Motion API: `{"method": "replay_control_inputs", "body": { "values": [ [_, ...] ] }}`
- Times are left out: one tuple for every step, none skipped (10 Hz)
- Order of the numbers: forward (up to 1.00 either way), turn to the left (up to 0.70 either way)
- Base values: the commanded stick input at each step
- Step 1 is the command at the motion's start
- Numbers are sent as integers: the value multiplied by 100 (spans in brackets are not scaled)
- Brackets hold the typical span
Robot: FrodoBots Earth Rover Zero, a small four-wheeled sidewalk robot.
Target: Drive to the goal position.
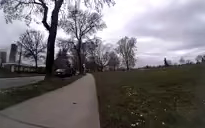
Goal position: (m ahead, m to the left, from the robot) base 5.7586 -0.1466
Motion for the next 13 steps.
{"method": "replay_control_inputs", "body": {
  "values": [
    [18, 7],
    [100, 39],
    [100, 40],
    [100, 40],
    [100, 40],
    [100, 40],
    [100, 40],
    [0, 100],
    [0, 72],
    [0, 0],
    [0, 0],
    [0, 0],
    [0, 0]
  ]
}}
